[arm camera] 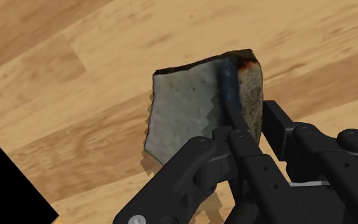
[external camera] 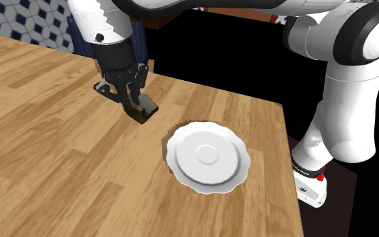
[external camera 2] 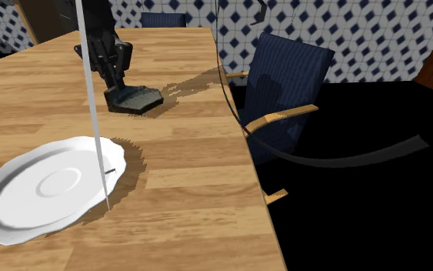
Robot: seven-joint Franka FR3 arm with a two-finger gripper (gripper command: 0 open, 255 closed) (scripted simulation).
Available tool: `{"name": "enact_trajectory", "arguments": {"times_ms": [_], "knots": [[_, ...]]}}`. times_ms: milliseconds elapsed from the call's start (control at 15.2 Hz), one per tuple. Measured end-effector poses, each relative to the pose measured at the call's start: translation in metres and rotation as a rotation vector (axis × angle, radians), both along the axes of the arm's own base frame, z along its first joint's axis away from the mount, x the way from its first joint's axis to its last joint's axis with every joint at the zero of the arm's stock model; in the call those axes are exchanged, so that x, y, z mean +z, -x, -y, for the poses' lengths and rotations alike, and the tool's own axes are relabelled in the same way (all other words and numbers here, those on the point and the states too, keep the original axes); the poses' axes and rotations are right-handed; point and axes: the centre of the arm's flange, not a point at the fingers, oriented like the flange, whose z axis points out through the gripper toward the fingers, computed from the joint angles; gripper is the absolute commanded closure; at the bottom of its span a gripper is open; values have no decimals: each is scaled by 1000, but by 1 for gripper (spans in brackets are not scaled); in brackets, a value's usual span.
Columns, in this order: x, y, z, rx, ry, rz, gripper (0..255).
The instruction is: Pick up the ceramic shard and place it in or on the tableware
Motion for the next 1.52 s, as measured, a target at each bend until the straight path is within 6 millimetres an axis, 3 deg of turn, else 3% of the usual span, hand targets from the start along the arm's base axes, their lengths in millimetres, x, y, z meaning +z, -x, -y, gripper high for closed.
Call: {"name": "enact_trajectory", "arguments": {"times_ms": [792,990,1518], "knots": [[61,0,-1,0,0,0,255],[70,28,2,0,0,0,255],[86,129,11,2,0,0,255]]}}
